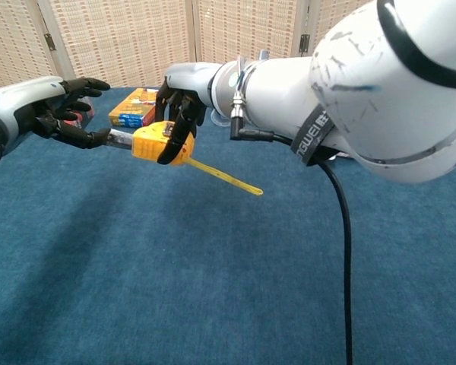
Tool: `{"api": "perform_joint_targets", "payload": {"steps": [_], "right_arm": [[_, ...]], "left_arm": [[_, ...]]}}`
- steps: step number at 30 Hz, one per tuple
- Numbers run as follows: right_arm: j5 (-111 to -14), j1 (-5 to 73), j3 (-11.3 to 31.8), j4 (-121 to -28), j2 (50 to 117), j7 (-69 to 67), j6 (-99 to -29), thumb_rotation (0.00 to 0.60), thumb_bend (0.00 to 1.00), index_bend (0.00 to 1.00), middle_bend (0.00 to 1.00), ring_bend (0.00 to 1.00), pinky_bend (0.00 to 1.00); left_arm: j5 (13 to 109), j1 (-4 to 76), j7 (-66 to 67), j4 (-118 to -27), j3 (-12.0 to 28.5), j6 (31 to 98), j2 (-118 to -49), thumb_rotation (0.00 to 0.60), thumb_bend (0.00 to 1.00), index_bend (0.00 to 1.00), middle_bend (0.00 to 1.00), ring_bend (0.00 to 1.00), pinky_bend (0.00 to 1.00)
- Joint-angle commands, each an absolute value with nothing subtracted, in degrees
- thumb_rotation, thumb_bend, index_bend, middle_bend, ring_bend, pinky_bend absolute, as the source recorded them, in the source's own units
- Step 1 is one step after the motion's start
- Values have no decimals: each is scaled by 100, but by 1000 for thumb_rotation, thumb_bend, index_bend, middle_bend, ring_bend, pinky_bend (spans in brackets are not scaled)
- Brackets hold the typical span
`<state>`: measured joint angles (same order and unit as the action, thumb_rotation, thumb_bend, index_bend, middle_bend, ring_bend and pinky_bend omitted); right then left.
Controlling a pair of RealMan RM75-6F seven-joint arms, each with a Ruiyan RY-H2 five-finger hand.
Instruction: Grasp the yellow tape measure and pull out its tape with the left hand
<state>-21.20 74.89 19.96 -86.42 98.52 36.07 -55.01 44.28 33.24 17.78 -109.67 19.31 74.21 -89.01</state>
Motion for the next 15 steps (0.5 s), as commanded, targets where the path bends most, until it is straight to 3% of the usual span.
{"api": "perform_joint_targets", "payload": {"steps": [1,15], "right_arm": [[-2099,7485,1988,-8646,9833,3622,-5497,600,150,632,584,511,291],[-2100,7442,1972,-8611,9791,3601,-5488,600,150,632,583,513,291]], "left_arm": [[4461,3313,1710,-10974,1930,7388,-8880,600,552,118,0,0,0],[4407,3376,1656,-10946,1896,7239,-8849,600,583,439,0,0,0]]}}
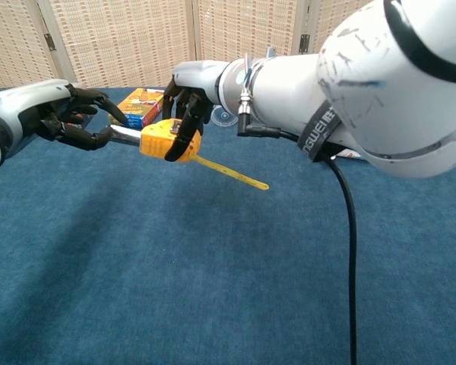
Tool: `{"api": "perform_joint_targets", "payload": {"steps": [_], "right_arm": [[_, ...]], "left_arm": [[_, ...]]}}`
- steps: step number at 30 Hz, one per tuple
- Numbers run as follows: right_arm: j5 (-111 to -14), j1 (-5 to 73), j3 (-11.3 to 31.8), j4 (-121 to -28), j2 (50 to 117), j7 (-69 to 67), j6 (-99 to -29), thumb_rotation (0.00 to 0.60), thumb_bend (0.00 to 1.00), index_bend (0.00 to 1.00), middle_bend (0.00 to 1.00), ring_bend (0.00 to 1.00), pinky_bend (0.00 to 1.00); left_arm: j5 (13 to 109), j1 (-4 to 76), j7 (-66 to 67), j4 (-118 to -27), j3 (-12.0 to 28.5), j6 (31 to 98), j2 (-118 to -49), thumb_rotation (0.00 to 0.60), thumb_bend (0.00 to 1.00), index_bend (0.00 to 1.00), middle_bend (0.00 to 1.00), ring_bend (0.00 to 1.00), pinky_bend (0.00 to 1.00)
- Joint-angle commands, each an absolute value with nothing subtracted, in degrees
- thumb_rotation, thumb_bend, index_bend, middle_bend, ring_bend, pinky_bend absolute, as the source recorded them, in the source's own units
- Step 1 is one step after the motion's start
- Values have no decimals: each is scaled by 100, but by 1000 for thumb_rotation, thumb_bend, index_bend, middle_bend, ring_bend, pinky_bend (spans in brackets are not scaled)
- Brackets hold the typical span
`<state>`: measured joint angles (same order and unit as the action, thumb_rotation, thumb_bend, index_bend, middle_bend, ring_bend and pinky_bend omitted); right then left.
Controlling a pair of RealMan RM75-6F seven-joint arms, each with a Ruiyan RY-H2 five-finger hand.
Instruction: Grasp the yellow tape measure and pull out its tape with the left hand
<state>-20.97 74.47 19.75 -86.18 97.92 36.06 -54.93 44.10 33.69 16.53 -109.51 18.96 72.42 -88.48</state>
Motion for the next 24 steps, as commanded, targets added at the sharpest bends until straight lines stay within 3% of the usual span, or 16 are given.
{"api": "perform_joint_targets", "payload": {"steps": [1,11,24], "right_arm": [[-2104,7438,1969,-8606,9790,3597,-5485,600,151,632,583,514,291],[-2133,7396,1973,-8579,9757,3538,-5451,600,151,632,584,512,290],[-2237,7254,1919,-8680,9563,3423,-5396,600,150,632,583,512,291]], "left_arm": [[4402,3380,1652,-10945,1897,7234,-8848,600,584,450,0,0,0],[4438,3419,1617,-10879,1902,7237,-8869,600,682,574,4,0,0],[4638,3387,1530,-10794,1828,7242,-8800,600,699,583,19,0,0]]}}
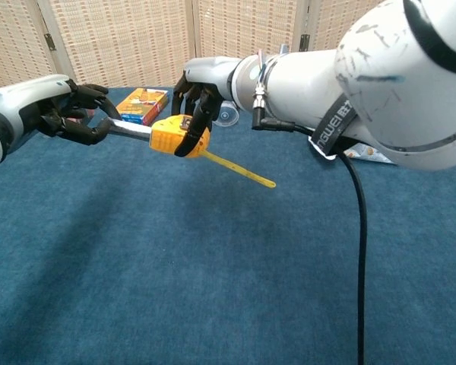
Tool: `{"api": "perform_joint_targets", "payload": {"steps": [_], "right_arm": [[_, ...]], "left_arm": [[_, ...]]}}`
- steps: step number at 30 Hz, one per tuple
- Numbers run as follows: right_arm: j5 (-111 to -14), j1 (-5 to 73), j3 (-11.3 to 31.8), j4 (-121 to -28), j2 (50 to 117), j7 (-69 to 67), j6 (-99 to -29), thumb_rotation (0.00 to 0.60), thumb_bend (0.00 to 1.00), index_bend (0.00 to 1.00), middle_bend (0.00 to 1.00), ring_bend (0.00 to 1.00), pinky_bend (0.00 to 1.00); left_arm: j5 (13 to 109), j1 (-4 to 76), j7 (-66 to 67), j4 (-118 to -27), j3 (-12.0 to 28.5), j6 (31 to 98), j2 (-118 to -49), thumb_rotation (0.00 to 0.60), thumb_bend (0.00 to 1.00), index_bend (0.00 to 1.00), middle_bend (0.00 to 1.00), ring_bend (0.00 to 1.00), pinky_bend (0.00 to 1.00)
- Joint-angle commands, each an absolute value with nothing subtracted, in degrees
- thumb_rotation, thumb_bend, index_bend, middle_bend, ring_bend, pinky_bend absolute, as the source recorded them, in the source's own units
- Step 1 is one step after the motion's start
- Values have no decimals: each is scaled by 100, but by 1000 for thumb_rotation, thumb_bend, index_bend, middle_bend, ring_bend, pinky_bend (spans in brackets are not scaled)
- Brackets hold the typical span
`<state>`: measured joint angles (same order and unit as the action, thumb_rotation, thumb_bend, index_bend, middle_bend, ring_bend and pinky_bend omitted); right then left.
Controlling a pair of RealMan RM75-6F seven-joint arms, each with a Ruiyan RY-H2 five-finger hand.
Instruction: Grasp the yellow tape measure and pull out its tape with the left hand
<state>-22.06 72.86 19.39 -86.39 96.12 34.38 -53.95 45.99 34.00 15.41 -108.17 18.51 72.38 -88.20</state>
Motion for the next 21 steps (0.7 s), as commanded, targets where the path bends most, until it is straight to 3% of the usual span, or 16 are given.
{"api": "perform_joint_targets", "payload": {"steps": [1,21], "right_arm": [[-2253,7233,1910,-8708,9528,3414,-5400,600,150,632,583,513,291],[-2761,6495,1396,-9770,8230,3248,-5596,600,150,633,583,524,291]], "left_arm": [[4662,3379,1517,-10779,1822,7247,-8794,600,699,583,19,0,0],[5191,3110,1021,-10328,1652,7129,-8467,600,698,583,25,0,0]]}}
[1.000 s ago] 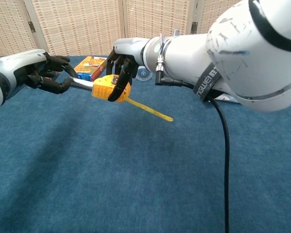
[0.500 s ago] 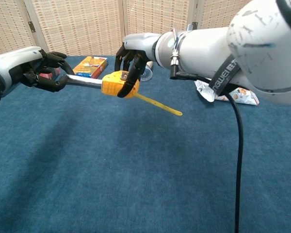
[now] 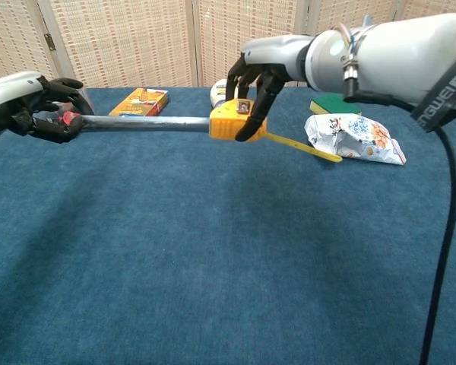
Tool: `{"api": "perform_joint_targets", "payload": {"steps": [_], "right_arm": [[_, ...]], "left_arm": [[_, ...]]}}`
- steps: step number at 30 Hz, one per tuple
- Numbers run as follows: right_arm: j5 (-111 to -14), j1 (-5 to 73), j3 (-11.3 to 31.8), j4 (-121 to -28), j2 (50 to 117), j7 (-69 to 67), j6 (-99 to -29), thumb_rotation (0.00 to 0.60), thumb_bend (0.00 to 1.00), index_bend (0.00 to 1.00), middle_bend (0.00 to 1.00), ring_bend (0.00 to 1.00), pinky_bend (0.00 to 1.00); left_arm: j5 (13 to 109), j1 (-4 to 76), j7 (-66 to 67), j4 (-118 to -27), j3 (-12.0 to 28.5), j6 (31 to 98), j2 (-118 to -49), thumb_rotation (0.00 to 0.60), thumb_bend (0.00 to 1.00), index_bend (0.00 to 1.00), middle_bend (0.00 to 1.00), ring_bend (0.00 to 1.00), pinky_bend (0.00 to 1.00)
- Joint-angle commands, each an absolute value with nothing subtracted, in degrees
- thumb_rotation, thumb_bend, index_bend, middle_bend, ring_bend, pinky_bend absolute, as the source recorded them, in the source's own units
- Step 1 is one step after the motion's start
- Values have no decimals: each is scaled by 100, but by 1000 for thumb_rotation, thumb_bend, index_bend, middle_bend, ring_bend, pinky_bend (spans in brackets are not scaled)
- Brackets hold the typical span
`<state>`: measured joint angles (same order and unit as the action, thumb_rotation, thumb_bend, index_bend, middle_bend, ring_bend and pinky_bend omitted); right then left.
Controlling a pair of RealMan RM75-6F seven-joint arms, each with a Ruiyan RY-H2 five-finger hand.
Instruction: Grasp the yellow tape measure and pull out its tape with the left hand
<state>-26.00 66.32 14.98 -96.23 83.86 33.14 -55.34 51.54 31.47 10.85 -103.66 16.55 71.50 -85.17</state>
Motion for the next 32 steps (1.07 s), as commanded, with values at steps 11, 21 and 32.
{"api": "perform_joint_targets", "payload": {"steps": [11,21,32], "right_arm": [[-3504,5886,1113,-10379,7429,2788,-5633,600,150,636,583,532,290],[-4550,5065,772,-10600,6693,1944,-5613,600,151,640,584,537,291],[-5179,4616,716,-10389,6524,1241,-5429,600,151,640,584,540,290]], "left_arm": [[5534,2914,674,-10129,1610,7126,-8193,600,699,583,24,0,0],[6134,2691,102,-9665,1509,7215,-8049,600,699,580,27,0,0],[6394,2597,-115,-9417,1491,7212,-7961,600,698,583,30,0,0]]}}
